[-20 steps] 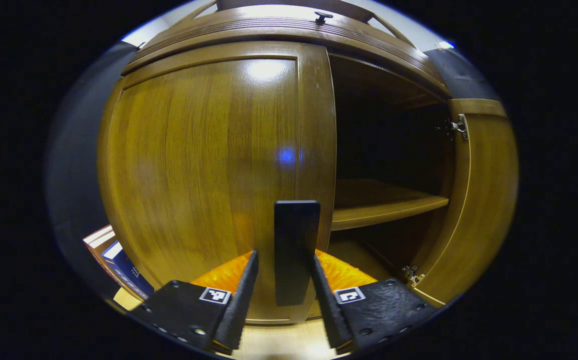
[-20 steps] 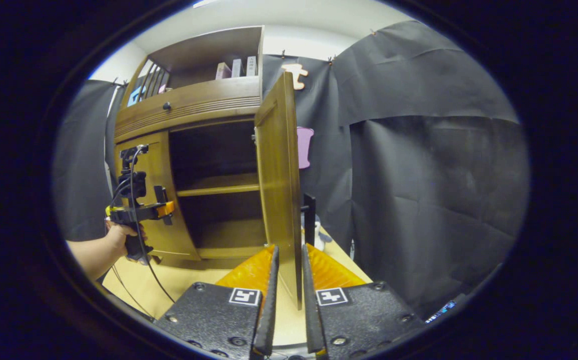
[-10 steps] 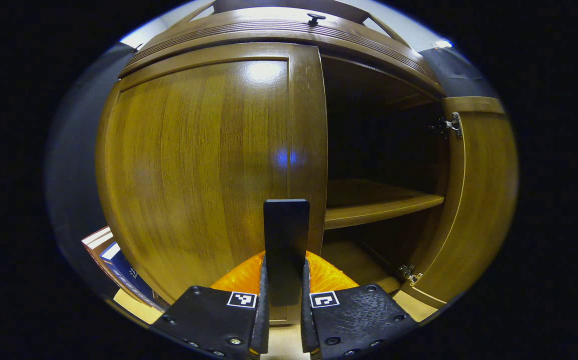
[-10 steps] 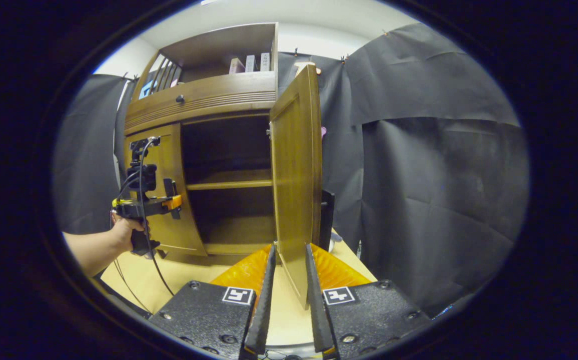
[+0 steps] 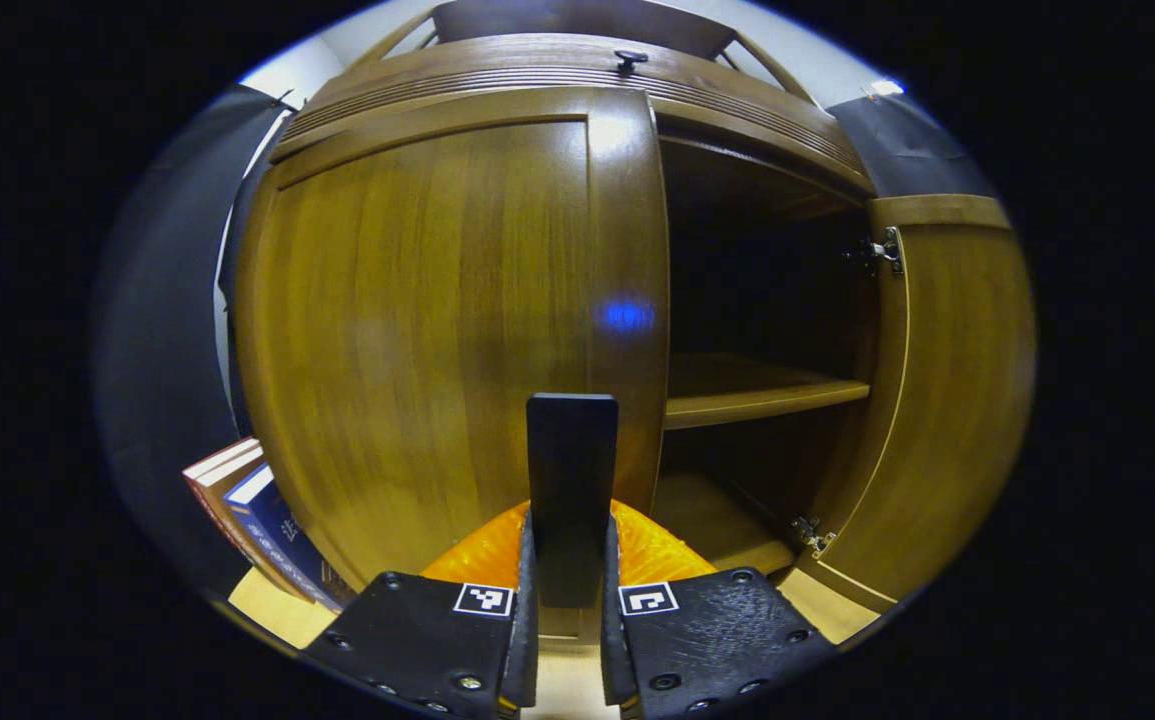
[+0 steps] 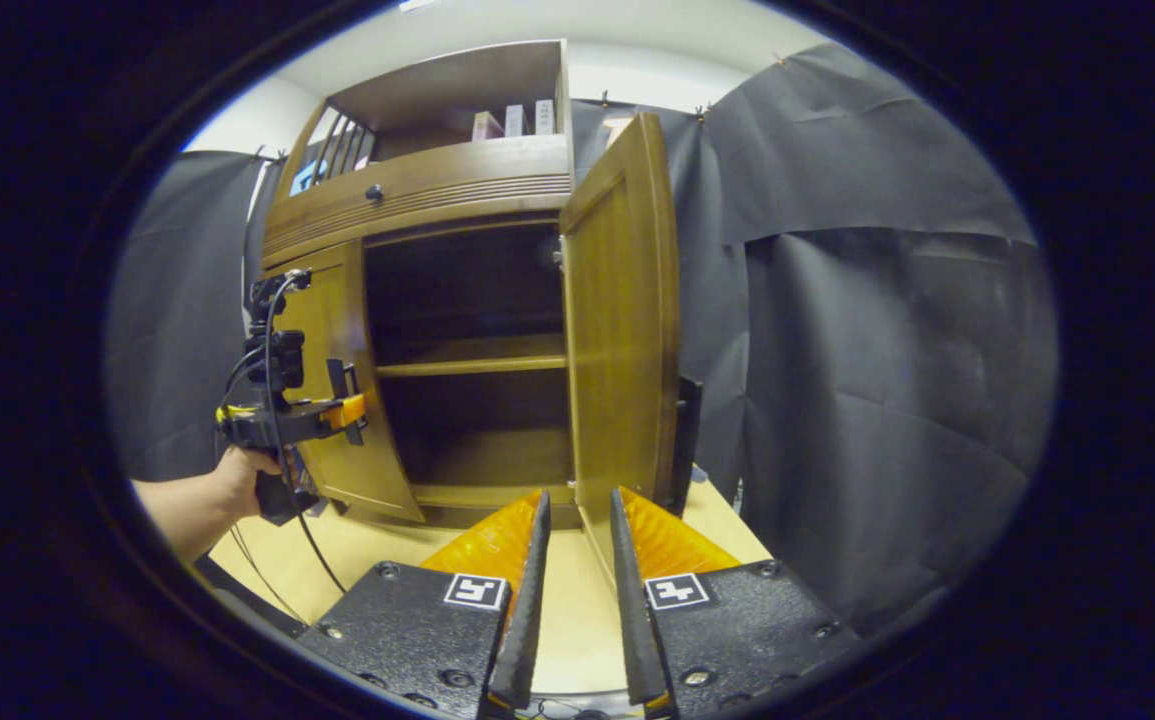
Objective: Open the right door of the double-door shoe cabinet with the right hand, and open the left door with the left hand.
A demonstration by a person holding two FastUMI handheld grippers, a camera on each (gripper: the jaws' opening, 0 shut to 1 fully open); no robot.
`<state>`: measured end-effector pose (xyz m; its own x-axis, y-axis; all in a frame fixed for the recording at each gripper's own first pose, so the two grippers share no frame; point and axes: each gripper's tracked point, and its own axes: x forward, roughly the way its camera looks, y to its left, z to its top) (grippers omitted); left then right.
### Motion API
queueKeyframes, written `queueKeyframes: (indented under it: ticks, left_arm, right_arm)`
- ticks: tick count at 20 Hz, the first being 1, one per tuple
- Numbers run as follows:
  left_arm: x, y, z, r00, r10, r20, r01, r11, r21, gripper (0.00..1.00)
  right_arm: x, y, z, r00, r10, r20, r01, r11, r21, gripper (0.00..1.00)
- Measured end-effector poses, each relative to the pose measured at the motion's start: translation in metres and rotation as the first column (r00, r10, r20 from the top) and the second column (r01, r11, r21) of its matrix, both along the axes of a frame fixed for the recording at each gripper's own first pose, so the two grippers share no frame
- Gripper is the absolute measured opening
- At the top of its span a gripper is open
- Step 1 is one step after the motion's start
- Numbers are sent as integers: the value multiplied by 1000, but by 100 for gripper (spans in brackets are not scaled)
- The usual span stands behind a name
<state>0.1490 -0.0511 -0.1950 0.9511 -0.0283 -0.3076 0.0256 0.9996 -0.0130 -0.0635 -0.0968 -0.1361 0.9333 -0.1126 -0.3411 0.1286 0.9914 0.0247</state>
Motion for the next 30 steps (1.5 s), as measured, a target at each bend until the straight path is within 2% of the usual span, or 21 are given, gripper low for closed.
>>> queueKeyframes:
  ticks: [2,6,11,18,23,30]
  left_arm:
    - [-12,3,3,1000,12,3,-12,1000,-10,24]
    - [-33,10,4,999,34,-2,-34,999,-28,24]
    - [-52,18,7,998,59,-1,-59,998,-20,24]
    - [-81,36,11,994,111,-9,-111,993,-32,24]
    - [-105,53,15,990,140,0,-140,989,-38,24]
    - [-141,88,19,980,200,4,-200,980,-24,24]
  right_arm:
    - [5,8,-6,1000,27,-12,-27,1000,16,38]
    - [17,22,-8,997,72,-19,-72,997,10,42]
    - [30,39,-13,991,128,-29,-127,991,28,54]
    - [47,60,-19,979,199,-37,-197,980,36,54]
    - [56,86,-23,957,287,-40,-283,956,82,56]
    - [65,110,-24,936,349,-38,-345,935,79,54]
